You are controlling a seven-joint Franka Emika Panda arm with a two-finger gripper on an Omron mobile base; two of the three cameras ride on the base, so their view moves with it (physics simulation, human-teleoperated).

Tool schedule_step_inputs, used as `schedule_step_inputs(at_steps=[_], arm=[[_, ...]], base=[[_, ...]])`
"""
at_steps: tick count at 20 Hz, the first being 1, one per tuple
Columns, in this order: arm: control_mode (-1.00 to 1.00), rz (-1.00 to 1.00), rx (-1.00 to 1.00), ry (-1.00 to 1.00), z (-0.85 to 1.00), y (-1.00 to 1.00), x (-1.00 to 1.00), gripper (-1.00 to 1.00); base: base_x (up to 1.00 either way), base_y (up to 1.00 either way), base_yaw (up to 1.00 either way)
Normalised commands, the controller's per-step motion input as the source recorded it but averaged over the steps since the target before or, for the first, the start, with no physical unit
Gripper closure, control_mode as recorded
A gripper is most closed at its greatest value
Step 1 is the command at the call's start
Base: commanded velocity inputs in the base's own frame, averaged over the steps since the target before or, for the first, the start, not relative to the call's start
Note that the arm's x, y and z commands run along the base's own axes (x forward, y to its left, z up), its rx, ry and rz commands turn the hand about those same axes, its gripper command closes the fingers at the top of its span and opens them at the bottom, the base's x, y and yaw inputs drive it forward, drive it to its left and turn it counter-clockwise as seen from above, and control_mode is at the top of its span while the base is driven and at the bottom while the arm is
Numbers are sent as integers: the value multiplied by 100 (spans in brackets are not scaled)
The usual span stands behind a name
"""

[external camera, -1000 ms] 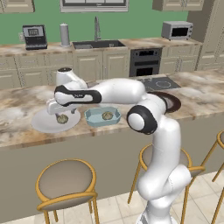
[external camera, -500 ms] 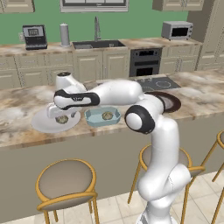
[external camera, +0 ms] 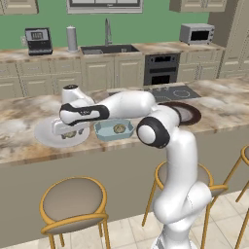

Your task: Place two dumplings into each of the tupperware containers and then place the containers in the fridge.

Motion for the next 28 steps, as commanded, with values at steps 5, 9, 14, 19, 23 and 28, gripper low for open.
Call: schedule_step_inputs(at_steps=[5, 9, 14, 19, 23, 28], arm=[[-100, 0, 0, 1, -11, 12, 10, 100], [-100, 0, 0, 0, 0, 0, 19, 100], [-100, 0, 0, 0, 21, -7, -10, 100], [-100, -2, 0, -2, 59, -36, -41, 100], [-100, -7, 0, 0, 47, -77, -37, 100], [-100, -12, 0, 0, 15, -92, -4, 100]], base=[[0, 0, 0], [0, 0, 0], [0, 0, 0], [0, 0, 0], [0, 0, 0], [0, 0, 0]])
